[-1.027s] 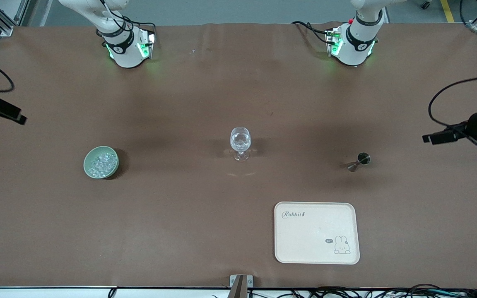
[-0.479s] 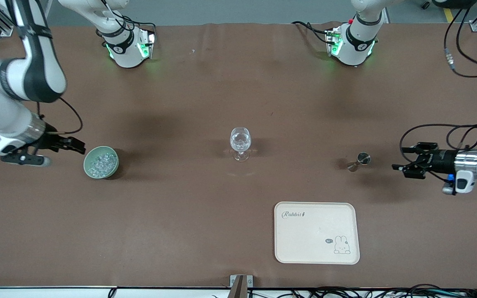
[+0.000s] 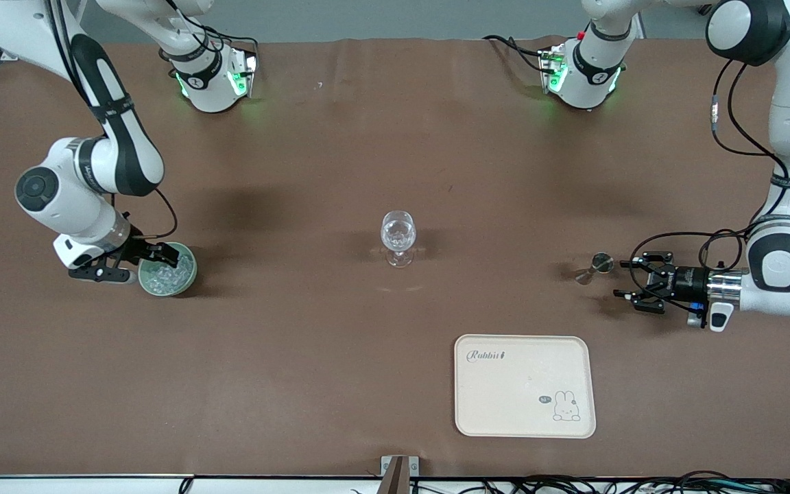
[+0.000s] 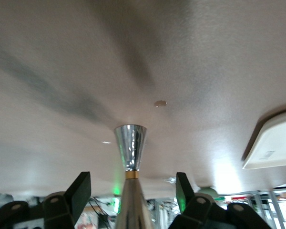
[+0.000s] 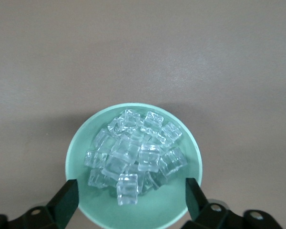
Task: Pour wine and add ice with both arms
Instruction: 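Grasp ice with the right gripper while the left gripper grasps the jigger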
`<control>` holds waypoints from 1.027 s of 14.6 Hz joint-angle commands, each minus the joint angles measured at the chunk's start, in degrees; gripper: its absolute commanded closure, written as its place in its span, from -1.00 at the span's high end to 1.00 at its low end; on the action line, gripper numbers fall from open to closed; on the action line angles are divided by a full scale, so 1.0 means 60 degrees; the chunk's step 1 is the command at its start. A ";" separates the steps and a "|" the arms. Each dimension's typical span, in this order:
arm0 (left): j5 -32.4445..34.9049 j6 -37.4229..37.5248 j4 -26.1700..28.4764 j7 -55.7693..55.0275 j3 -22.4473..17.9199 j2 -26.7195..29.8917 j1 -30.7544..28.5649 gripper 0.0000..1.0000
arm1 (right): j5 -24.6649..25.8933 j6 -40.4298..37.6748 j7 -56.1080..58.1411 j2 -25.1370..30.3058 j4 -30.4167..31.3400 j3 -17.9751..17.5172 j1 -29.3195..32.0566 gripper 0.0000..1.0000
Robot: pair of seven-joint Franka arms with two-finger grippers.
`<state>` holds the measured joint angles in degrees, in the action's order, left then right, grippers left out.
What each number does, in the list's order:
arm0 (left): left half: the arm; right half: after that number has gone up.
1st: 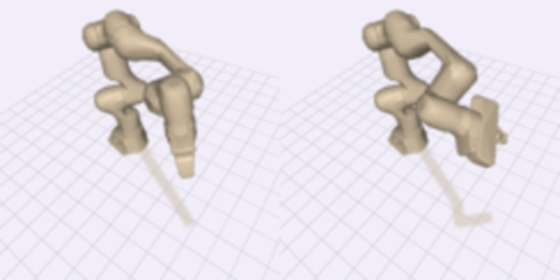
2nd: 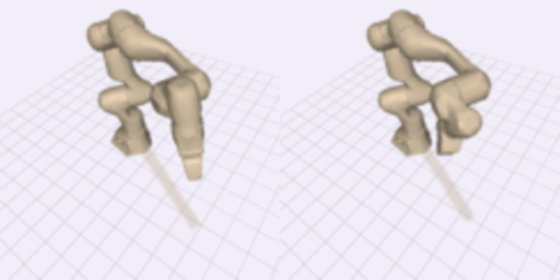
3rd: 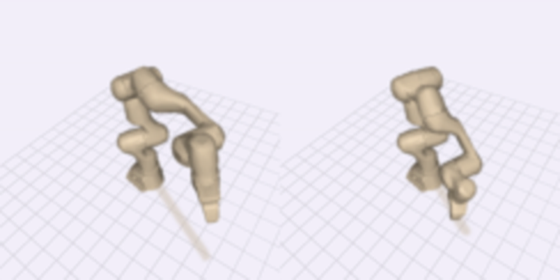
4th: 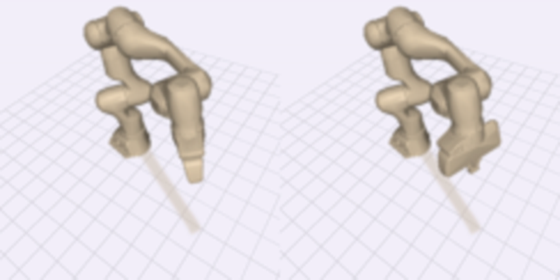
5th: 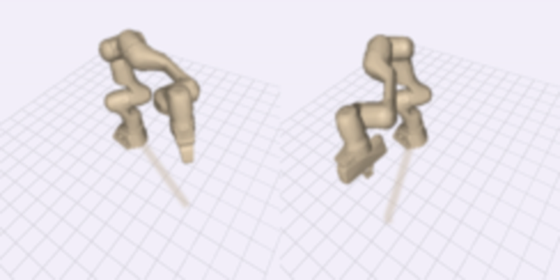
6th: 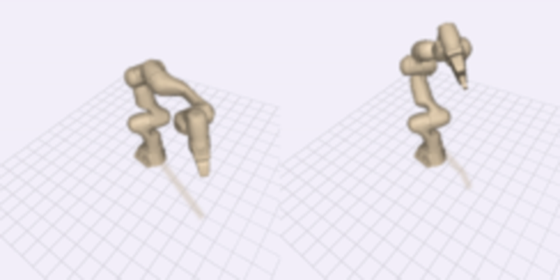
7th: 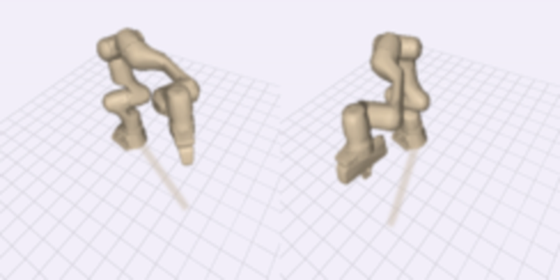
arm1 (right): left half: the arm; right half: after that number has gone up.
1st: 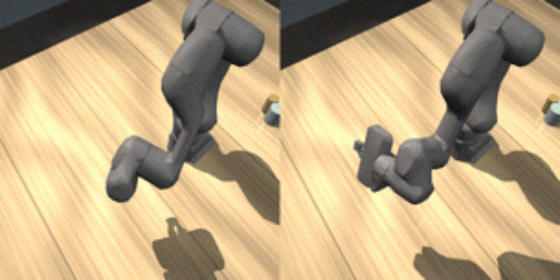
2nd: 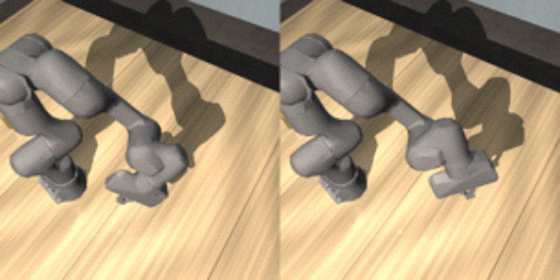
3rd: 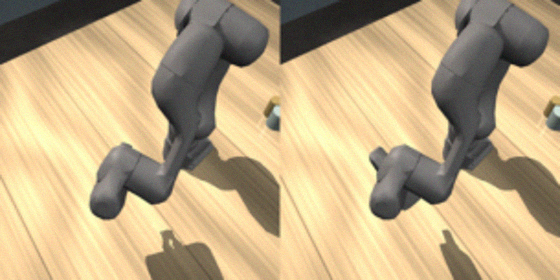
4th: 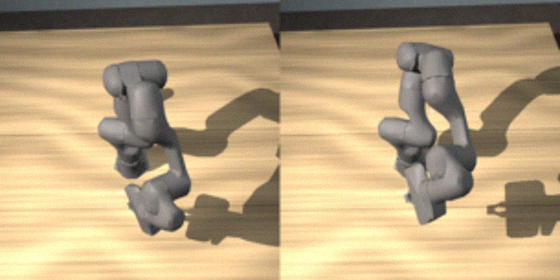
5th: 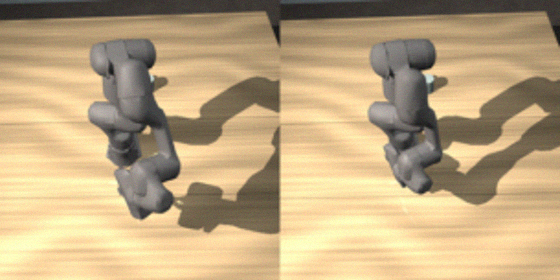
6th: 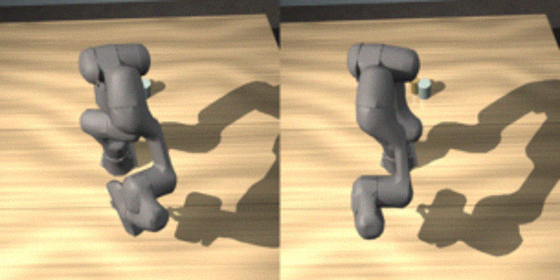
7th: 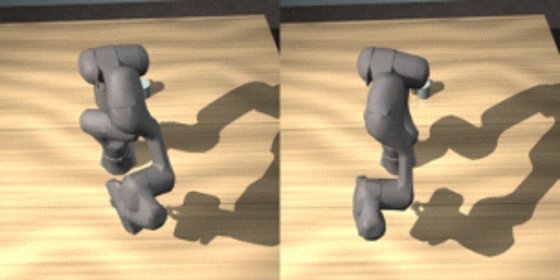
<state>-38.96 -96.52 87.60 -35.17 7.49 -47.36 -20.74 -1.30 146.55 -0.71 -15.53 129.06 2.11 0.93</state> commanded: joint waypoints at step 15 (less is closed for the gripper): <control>-0.0480 0.0355 0.0253 -0.0290 0.0305 -0.0383 0.0057 0.20 | -0.0018 -0.0049 0.0089 -0.0254 0.0155 0.0000 -0.0169 0.09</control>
<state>-40.86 -95.13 88.79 -37.75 9.31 -49.78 -20.43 -1.30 146.12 -0.55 -17.81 129.29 2.08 0.11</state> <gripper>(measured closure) 0.344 0.454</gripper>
